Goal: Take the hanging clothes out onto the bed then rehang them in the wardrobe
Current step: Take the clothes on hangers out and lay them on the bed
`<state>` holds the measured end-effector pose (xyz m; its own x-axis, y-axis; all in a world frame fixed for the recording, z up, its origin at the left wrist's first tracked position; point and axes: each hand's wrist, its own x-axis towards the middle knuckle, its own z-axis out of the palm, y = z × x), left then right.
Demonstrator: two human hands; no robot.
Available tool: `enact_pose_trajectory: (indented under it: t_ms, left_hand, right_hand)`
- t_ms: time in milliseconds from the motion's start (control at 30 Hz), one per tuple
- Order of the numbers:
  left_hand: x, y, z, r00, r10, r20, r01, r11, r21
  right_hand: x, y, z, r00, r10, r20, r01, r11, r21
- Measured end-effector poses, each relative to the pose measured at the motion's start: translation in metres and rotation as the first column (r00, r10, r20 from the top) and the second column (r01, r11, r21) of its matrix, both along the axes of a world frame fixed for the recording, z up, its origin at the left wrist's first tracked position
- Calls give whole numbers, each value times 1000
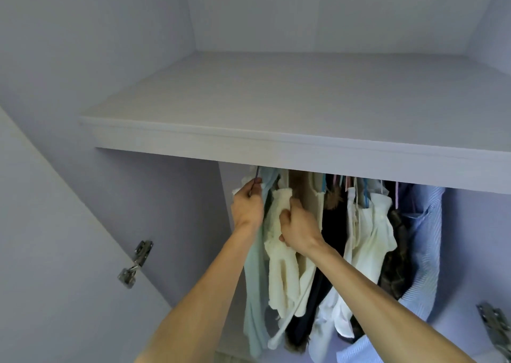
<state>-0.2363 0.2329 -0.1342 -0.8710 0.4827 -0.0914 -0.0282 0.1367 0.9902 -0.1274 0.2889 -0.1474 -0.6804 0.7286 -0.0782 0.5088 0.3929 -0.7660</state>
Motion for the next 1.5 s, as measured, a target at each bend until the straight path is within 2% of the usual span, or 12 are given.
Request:
enact_pose_trajectory:
  t_ms: [233,400,533,700,800,867,967,1067,1133,1300,1367,1500]
  left_hand:
    - [-11,-15,-9,997,67,-46,-68,997,-24]
    - [-30,-32,6,993,104,-55,-105,994,-16]
    - [-38,-52,15,996,85,-7,-84,990,116]
    - [-7,-89,-20,994,77,74,-85,990,110]
    - [9,-129,-51,992,79,102,-85,995,53]
    - [15,-162,-72,990,84,114,-83,997,-12]
    - [24,-214,-87,993,73,94,-69,996,-52]
    - [33,-266,-84,992,65,111,-60,997,-53]
    - [42,-304,-76,995,56,88,-49,996,-76]
    - [72,-400,-45,977,207,47,-196,966,-171]
    - [89,-439,-34,955,295,-15,-291,929,-230]
    - [142,-498,-5,861,483,-156,-508,811,-290]
  right_hand:
    - [6,-3,3,991,-70,-117,66,997,-33]
    - [-12,7,4,994,-100,-41,96,991,-92]
    - [-14,1,-8,986,-167,0,166,981,-97]
    - [-12,-3,-26,978,-203,43,206,976,-67]
    - [-5,-15,-24,957,-289,18,286,954,93]
    - [4,-35,-27,949,-304,-83,315,911,267]
    - [14,-71,-37,984,-101,-145,149,912,383]
    - [-5,-98,-44,995,78,-56,-62,967,245]
    - [-23,-117,-45,975,224,-2,-219,953,208]
    - [-68,-178,-36,832,551,61,-539,778,322]
    - [-74,-215,-31,777,629,26,-587,710,390]
    - [-75,-287,-15,598,794,-114,-679,577,455]
